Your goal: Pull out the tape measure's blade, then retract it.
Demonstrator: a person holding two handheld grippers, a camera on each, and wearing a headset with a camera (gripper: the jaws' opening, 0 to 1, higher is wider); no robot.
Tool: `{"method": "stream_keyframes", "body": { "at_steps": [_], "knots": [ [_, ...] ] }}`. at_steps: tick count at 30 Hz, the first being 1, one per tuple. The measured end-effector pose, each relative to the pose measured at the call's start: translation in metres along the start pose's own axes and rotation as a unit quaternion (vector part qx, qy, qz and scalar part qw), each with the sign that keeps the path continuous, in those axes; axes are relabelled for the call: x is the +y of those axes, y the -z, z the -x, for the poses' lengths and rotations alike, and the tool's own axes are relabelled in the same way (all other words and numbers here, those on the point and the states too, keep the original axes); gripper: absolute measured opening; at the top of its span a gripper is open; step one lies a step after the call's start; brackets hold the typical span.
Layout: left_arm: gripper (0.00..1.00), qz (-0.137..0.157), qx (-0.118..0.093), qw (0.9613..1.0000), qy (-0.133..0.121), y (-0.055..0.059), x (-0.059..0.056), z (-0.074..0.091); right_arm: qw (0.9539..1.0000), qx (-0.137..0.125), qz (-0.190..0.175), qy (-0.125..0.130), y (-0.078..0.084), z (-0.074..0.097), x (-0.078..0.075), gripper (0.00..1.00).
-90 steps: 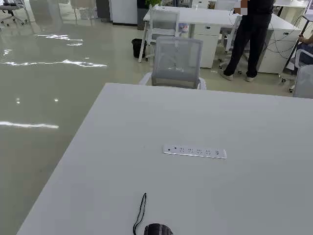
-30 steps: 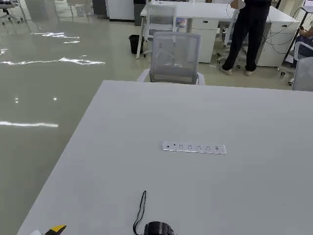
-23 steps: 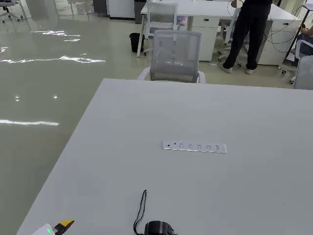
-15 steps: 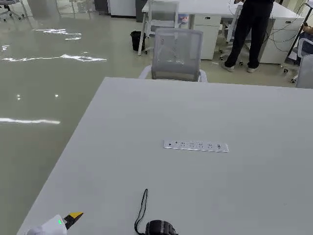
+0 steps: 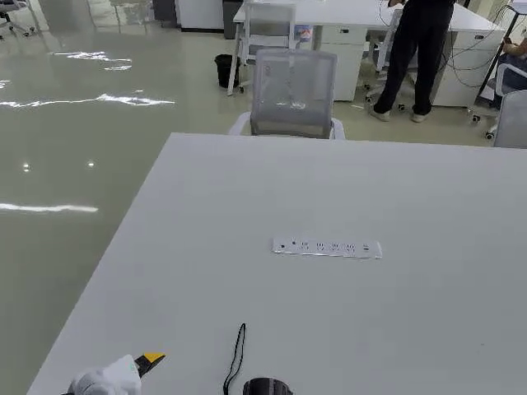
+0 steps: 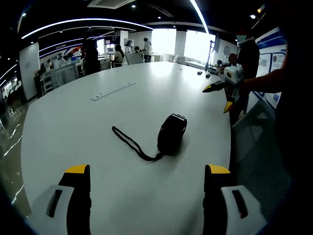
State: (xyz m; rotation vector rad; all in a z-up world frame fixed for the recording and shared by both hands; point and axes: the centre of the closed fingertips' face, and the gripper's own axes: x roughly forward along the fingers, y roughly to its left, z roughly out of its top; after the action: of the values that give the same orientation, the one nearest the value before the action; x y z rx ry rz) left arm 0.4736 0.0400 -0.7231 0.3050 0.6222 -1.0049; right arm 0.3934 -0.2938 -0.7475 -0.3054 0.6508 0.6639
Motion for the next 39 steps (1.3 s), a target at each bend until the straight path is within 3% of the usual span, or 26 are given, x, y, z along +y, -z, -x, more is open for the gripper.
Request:
{"method": "stream_keyframes", "body": {
  "at_steps": [12,27,32,39],
  "knots": [
    [0.95,-0.052,0.028,0.9976,0.036,-0.020,-0.004,-0.024,0.9992,-0.001,0.027,-0.030,-0.019,-0.019,0.006,0.94],
    [0.91,-0.097,0.059,0.9893,0.092,-0.038,-0.028,-0.056,0.9931,0.002,0.074,-0.091,-0.045,-0.053,0.021,0.89],
    [0.89,-0.113,0.075,0.9845,0.111,-0.036,-0.036,-0.068,0.9901,0.009,0.085,-0.111,-0.047,-0.065,0.028,0.88],
    [0.85,-0.142,0.095,0.9767,0.130,-0.040,-0.044,-0.076,0.9854,-0.001,0.113,-0.128,-0.059,-0.078,0.031,0.83]
  ]
}}
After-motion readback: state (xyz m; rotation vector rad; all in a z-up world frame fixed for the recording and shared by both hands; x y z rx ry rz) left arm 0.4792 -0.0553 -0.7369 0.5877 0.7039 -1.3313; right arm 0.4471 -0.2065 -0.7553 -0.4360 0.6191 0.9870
